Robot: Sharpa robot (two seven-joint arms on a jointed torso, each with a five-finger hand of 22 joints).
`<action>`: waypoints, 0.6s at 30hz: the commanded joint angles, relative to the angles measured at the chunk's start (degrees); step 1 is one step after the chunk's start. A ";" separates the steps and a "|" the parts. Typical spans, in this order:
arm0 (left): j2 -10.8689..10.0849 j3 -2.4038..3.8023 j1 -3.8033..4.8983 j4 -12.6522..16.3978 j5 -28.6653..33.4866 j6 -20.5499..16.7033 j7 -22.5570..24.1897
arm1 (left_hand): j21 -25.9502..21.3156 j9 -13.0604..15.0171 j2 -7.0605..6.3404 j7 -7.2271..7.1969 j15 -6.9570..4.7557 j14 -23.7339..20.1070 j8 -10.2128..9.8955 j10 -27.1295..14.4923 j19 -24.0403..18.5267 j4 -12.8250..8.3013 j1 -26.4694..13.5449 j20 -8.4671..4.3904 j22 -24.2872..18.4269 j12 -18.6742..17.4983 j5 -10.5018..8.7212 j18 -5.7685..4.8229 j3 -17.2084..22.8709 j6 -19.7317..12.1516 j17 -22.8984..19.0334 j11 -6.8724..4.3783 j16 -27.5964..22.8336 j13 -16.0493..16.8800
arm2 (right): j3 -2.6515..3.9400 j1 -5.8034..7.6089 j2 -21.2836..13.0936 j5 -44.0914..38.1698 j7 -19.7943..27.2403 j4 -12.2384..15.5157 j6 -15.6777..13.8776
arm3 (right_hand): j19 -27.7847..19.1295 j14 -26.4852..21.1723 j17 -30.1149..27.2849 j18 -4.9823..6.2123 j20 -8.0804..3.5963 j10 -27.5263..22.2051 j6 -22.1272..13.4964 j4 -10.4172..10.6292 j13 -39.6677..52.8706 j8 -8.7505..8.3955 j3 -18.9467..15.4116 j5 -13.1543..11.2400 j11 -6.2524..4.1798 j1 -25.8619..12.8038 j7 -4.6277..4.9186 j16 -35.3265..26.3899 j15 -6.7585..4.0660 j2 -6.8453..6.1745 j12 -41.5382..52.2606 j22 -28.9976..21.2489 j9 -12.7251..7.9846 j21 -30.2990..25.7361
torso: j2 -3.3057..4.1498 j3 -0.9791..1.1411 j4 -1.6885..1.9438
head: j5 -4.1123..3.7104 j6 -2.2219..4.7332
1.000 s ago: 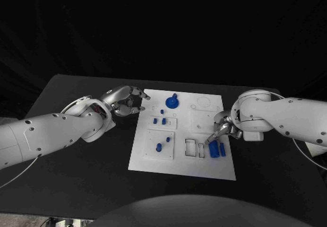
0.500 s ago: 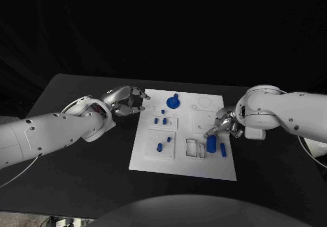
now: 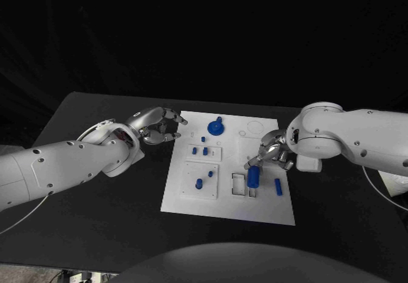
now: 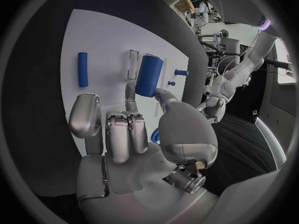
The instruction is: Assemble the parts on the task board
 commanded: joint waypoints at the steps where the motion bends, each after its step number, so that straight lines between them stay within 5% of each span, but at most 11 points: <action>1: 0.22 0.04 0.00 -0.01 0.18 0.79 -0.19 | 0.05 -0.01 0.04 0.35 0.11 -0.15 0.03 0.41 -0.03 0.04 0.52 0.45 9.40 0.10 0.19 0.29 0.36 0.01 -0.18 0.03 0.08 -0.03 | -0.01 -0.03 0.68 1.71 0.62 -0.12 0.85 | -0.46 5.87 15.09 0.48 -0.12 6.07 -1.61 -7.27 15.10 -0.34 7.75 -0.37 -0.02 -0.47 -1.18 0.20 -0.04 0.10 0.22 7.66 0.13 -0.44 | -0.03 -0.03 -0.02 | -0.06 0.00; 12: 0.67 0.04 0.00 -0.25 0.18 1.07 -0.28 | 0.05 -0.02 0.01 0.36 0.12 -0.16 0.01 0.39 -0.03 0.04 0.61 0.45 9.40 0.07 0.20 0.29 0.46 -0.01 -0.15 0.06 0.09 -0.04 | -0.02 -0.42 2.86 2.00 0.76 -0.83 0.89 | -0.73 5.53 14.22 0.57 0.05 6.07 -2.26 -7.63 15.10 -0.91 8.30 -1.34 0.23 -0.50 -0.87 -0.40 0.16 0.20 0.22 7.51 0.37 -1.14 | -0.05 -0.05 0.02 | -0.06 0.00; 18: 0.75 0.04 0.00 -0.27 0.18 1.20 -0.32 | 0.05 -0.02 0.01 0.36 0.12 -0.16 0.01 0.39 -0.03 0.04 0.61 0.45 9.40 0.07 0.20 0.29 0.46 -0.01 -0.15 0.06 0.09 -0.04 | -0.02 -1.34 3.95 1.74 0.80 -1.65 0.66 | -0.79 5.45 14.01 0.61 0.34 6.07 -2.47 -7.40 15.10 -1.48 8.15 -6.10 0.54 -1.46 -0.56 -0.55 0.45 0.36 0.22 7.49 0.82 -1.62 | 0.08 0.05 0.05 | 0.22 0.00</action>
